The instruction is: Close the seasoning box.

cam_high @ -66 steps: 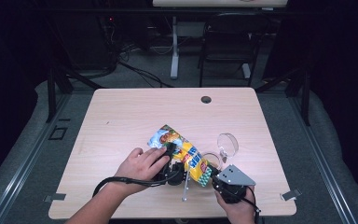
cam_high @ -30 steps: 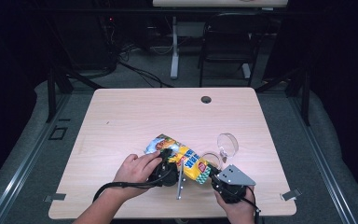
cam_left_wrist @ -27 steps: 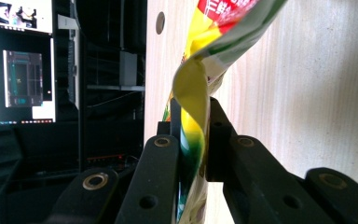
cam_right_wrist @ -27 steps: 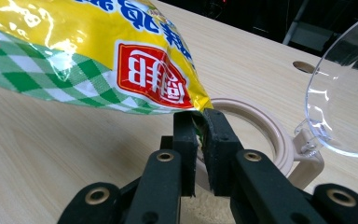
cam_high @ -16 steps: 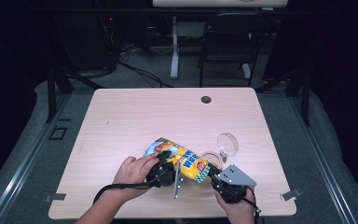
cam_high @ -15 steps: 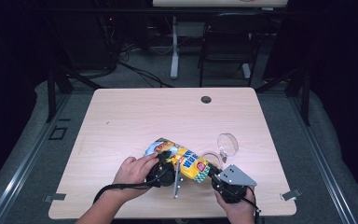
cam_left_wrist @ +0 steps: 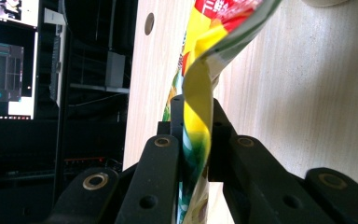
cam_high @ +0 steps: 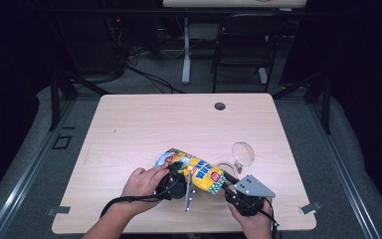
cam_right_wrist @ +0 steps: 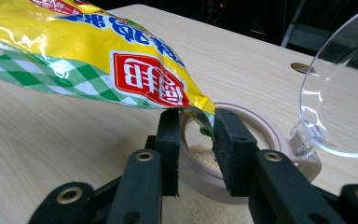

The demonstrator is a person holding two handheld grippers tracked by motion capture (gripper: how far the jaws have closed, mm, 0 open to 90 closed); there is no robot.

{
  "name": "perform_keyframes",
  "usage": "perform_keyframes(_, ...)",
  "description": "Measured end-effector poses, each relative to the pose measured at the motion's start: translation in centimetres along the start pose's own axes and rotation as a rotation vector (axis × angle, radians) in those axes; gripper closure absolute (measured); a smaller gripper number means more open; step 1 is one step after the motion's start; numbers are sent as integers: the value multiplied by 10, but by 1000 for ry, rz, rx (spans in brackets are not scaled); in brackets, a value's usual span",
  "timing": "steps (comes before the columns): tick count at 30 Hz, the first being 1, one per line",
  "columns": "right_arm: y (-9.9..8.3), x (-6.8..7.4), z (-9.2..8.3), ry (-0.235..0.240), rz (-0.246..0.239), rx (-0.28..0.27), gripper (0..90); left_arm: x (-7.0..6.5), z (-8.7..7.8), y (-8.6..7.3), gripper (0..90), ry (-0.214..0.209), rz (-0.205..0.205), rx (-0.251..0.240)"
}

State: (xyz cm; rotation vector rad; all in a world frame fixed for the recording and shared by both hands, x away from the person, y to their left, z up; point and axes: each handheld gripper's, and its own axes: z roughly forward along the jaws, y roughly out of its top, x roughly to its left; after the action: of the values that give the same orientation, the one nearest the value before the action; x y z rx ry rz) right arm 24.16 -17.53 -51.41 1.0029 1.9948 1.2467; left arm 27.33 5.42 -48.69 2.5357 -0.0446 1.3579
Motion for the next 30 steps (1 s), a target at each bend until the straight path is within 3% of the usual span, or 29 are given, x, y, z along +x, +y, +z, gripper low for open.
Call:
perform_keyframes(7, 0, 0, -1, -16, 3, -7, 642, -1, 1, -3, 857, -17, -32, -10)
perform_keyframes(30, -1, -2, 0, -22, 8, -6, 605, -4, 10, -18, 859, -112, -182, -40)
